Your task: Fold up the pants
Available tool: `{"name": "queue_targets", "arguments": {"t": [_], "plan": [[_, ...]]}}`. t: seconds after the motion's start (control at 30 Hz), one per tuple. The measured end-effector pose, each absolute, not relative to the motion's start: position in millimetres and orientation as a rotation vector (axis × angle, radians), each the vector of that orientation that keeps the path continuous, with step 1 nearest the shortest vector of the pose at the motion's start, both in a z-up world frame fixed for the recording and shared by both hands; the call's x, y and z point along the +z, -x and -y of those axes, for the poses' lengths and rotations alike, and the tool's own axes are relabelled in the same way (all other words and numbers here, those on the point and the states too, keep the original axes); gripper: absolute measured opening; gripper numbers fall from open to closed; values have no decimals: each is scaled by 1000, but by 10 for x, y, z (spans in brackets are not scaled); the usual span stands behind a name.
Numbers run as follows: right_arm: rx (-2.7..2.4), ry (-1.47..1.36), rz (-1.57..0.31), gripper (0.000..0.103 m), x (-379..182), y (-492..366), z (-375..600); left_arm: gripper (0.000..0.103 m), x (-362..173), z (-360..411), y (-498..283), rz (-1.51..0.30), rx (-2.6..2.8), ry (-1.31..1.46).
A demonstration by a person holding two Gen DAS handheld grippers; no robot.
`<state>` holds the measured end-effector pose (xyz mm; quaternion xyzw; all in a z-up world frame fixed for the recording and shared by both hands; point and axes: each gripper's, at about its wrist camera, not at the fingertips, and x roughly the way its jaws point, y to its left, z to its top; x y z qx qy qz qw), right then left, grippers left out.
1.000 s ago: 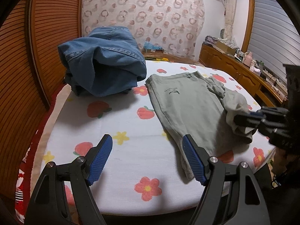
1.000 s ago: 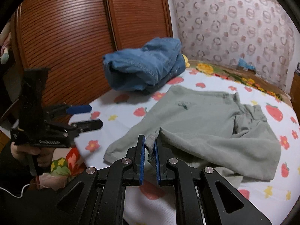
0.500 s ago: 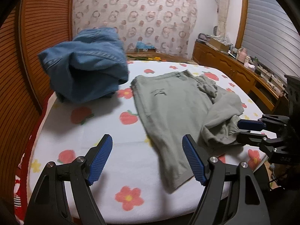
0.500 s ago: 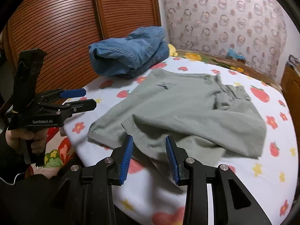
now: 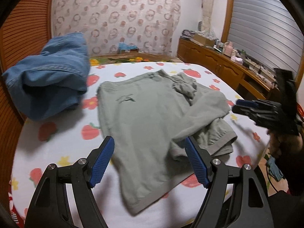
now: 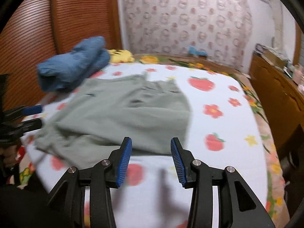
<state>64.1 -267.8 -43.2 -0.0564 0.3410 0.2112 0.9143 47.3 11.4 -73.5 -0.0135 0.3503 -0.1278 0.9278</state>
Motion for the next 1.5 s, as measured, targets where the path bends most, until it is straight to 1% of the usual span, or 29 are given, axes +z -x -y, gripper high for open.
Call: {"name": "queue_targets", "arguments": {"t": [0.07,0.33,0.4,0.43,0.5,0.57,0.6,0.87,0.97,1.0,1.07,1.1,1.13,1.17,1.23,1.3,1.33,1.4,1.5], "plan": [[406,103,-721,44,-477,-738,2744,77,-759,-56,-492,-725,-276,19],[386,75,-807,44,-596,-960,2647,67,-838,48,-552,-752,-324,20],[394,74,-803,44,-572,-962,2614,61,-851,50,-554,-758,-330,20],[394,82,-810,44,-585,-974,2585,60,-859,52,-558,-762,-331,18],[397,98,-812,44,-604,-1014,2567,53,-868,66,-567,-767,-335,16],[399,104,-806,44,-609,-1050,2624,52,-900,81,-586,-777,-336,13],[393,107,-804,43,-614,-1053,2612,49,-913,88,-589,-780,-337,12],[389,126,-793,42,-651,-1031,2632,42,-1007,161,-586,-806,-346,0],[389,128,-789,42,-660,-1017,2631,41,-1012,183,-576,-808,-347,-6],[388,128,-788,42,-662,-1015,2633,35,-1010,191,-572,-806,-348,-7],[395,125,-786,39,-665,-1011,2638,34,-998,216,-564,-803,-351,-11],[396,123,-785,35,-668,-1011,2642,31,-985,230,-551,-798,-356,-12],[400,123,-784,28,-669,-1008,2643,29,-976,237,-546,-797,-362,-13],[408,124,-783,25,-671,-1007,2643,26,-962,252,-539,-794,-368,-17],[413,115,-783,14,-675,-1013,2654,21,-941,281,-534,-788,-369,-29],[424,99,-785,11,-679,-1021,2670,16,-920,281,-530,-784,-371,-33],[429,87,-784,8,-680,-1020,2680,15,-905,282,-524,-781,-373,-35],[435,67,-769,7,-657,-1012,2711,11,-872,281,-505,-774,-378,-36],[427,62,-740,6,-597,-986,2726,11,-806,283,-480,-765,-393,-40]]}}
